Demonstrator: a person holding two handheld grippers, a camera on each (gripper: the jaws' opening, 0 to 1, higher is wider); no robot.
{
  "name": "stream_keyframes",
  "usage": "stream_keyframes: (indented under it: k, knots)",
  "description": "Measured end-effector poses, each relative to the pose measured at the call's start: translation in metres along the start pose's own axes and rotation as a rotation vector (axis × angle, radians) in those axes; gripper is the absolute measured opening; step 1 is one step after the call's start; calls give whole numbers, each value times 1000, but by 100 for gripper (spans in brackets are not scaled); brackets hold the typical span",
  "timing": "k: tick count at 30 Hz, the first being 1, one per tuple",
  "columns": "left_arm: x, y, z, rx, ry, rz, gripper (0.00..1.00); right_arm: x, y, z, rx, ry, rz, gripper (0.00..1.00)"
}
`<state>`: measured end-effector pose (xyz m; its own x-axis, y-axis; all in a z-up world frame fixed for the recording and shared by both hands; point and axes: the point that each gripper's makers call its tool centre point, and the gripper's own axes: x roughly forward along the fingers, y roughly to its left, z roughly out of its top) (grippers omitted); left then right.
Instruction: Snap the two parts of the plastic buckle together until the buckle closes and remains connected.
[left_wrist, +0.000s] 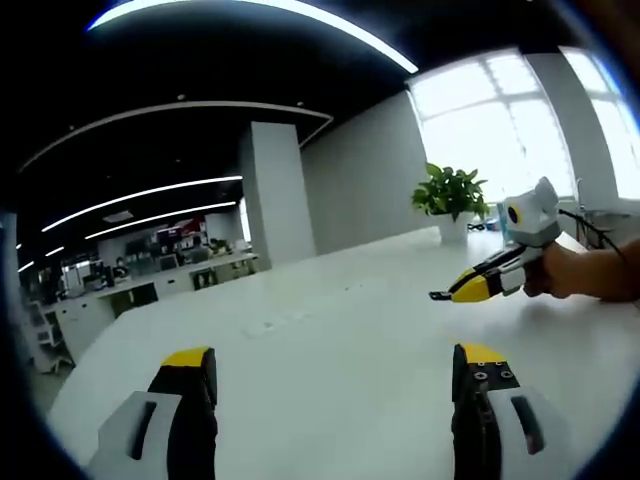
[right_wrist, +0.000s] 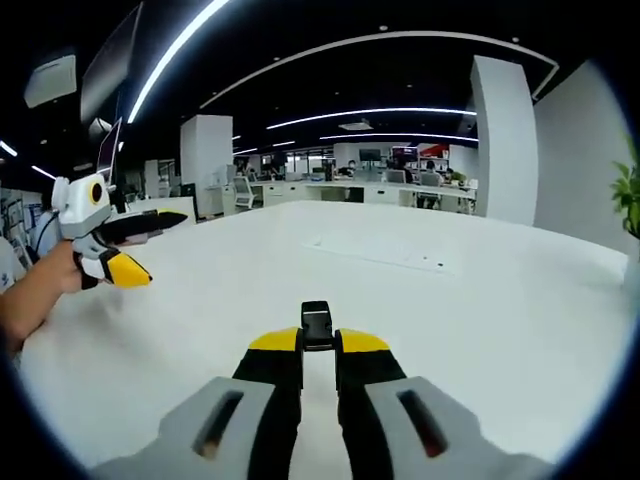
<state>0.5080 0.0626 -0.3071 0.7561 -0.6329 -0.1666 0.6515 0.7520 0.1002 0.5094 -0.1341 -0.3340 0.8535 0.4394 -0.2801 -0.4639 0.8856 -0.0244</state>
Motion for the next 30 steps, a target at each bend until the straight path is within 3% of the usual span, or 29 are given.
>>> stream_keyframes:
  k: [30]
  knots:
    - [-1, -14, -2, 18, 17, -32, 99, 50, -10, 10, -15, 16, -16, 9]
